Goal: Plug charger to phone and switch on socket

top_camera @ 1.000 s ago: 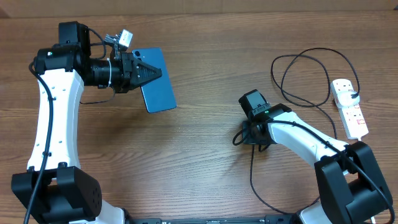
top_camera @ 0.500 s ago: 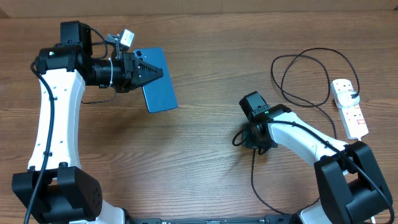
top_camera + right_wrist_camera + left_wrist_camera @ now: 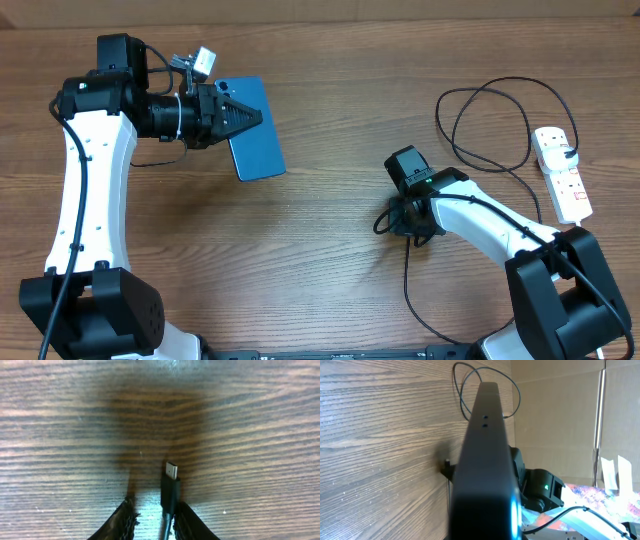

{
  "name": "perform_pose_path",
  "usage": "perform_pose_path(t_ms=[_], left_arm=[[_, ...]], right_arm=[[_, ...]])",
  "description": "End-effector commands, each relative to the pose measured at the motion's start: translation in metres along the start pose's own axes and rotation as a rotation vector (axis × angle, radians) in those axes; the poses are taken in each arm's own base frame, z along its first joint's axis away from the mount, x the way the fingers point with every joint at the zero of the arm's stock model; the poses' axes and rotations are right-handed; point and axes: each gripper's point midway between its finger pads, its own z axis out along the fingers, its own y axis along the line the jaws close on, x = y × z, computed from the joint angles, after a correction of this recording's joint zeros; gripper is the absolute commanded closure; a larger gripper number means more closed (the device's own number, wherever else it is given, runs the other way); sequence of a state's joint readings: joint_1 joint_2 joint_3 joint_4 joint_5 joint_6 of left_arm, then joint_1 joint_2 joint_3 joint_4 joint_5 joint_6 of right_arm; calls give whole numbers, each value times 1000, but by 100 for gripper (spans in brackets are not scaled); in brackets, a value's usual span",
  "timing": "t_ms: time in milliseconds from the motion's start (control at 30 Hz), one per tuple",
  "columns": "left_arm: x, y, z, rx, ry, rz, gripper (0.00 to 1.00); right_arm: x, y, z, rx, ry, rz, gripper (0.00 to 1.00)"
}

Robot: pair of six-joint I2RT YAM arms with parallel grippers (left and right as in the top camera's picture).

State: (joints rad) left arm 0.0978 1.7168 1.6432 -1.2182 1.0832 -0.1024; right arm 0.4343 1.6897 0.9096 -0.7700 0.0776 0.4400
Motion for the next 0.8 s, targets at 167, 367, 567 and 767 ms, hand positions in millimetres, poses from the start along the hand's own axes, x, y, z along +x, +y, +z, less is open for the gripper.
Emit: perform_pose_path(t_ms=[167, 367, 567, 767], left_arm=[[2, -17, -3, 35, -6, 26, 96], [2, -17, -3, 35, -6, 27, 96], [2, -17, -3, 35, -6, 27, 96], [2, -17, -3, 35, -6, 27, 96]], right_arm=[[7, -6, 7, 27, 13, 6, 73], [17, -9, 13, 27, 36, 4, 78], [18, -10, 19, 24, 22, 5, 79], [12, -11, 19, 35, -2, 6, 87]])
